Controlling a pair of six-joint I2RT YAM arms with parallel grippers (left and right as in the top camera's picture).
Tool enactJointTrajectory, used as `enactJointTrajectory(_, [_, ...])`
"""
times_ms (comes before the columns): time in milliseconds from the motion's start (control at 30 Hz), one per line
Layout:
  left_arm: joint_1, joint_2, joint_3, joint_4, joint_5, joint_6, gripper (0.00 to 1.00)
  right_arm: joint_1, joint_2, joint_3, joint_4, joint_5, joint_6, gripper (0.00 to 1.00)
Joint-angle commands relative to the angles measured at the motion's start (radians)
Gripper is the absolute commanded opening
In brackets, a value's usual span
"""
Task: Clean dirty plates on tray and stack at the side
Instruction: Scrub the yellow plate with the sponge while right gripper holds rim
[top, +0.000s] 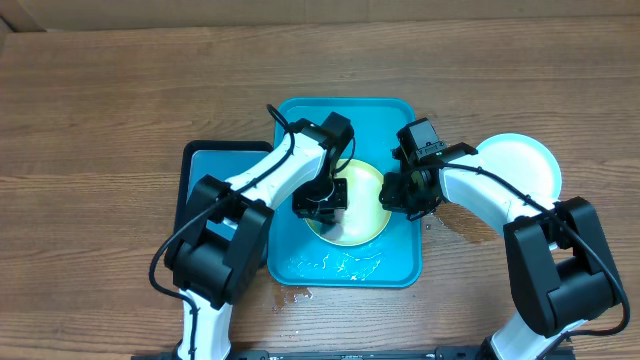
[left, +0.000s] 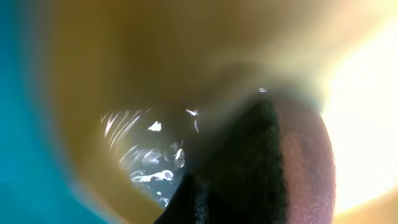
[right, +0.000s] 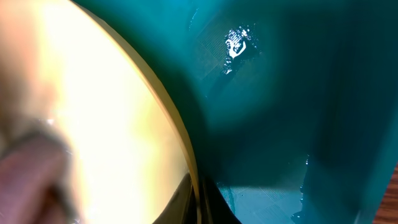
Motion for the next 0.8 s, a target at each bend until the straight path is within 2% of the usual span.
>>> enactJointTrajectory(0, [0.021, 0.04, -0.026, -0.001, -0.497, -0.069, 0.04, 0.003, 0.009, -0.013, -0.001, 0.028, 0.002, 0.04])
enactJointTrajectory(133, [0.019, 0.04, -0.025, 0.028, -0.579, -0.087, 0.04, 0.003, 0.009, -0.013, -0.001, 0.028, 0.002, 0.04])
enactJointTrajectory(267, [0.019, 0.04, -0.025, 0.109, -0.534, -0.048, 0.04, 0.003, 0.009, -0.013, -0.001, 0.028, 0.002, 0.04])
enactJointTrajectory(467, [0.024, 0.04, -0.024, 0.296, -0.106, 0.129, 0.04, 0.003, 0.009, -0.013, -0.001, 0.028, 0.002, 0.04])
enactJointTrajectory(567, [0.032, 0.04, -0.012, 0.304, 0.008, 0.133, 0.04, 0.003, 0.009, -0.013, -0.001, 0.028, 0.002, 0.04])
enactJointTrajectory(767, [0.029, 0.051, -0.013, 0.409, 0.416, 0.173, 0.04, 0.003, 0.009, -0.013, -0.001, 0.028, 0.002, 0.04])
